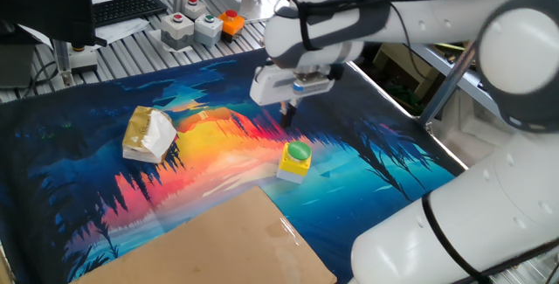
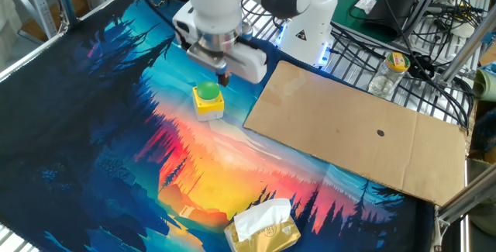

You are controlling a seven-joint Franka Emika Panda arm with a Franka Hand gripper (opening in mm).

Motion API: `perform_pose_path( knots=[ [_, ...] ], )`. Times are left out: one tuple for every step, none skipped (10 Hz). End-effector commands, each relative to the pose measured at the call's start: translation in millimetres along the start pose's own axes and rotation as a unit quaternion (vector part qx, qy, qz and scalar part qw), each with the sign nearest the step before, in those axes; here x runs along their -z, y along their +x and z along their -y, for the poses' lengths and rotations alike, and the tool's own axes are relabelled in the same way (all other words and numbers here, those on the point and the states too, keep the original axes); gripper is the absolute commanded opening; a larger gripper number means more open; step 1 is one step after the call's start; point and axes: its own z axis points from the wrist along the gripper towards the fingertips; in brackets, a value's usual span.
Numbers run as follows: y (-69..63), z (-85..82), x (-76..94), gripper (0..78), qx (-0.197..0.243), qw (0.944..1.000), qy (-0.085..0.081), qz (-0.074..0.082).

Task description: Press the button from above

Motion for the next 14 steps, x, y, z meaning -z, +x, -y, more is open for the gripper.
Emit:
perform_pose_path(
  knots=[
    [-108.8,-11.6,15.8,0.0,-0.001,0.9997,0.022,-0.011],
    [-125.3,-9.3,16.4,0.0,0.003,0.9996,0.028,-0.01],
    [-139.8,-5.5,17.2,0.0,0.004,0.9995,0.029,-0.009],
    [-140.5,-5.3,17.2,0.0,0.004,0.9995,0.029,-0.009],
    [-158.6,0.0,17.2,0.0,0.003,0.9995,0.031,-0.01],
    [-164.5,1.1,16.1,0.0,0.001,0.9995,0.031,-0.01],
    [-166.6,1.2,15.4,0.0,0.0,0.9995,0.031,-0.01],
    [-169.7,0.3,13.0,0.0,-0.007,0.9994,0.032,-0.008],
    [-169.7,0.3,13.0,0.0,-0.011,0.9993,0.034,-0.008],
    [-169.8,0.2,12.9,0.0,-0.014,0.9993,0.034,-0.009],
    [-170.0,0.0,12.5,0.0,-0.018,0.9992,0.036,-0.009],
    [-170.4,-0.3,12.0,0.0,-0.019,0.9991,0.036,-0.009],
    [-170.7,-0.6,11.6,0.0,-0.021,0.9991,0.037,-0.009],
    [-170.7,-0.6,11.6,0.0,-0.021,0.9991,0.036,-0.009]
  ],
)
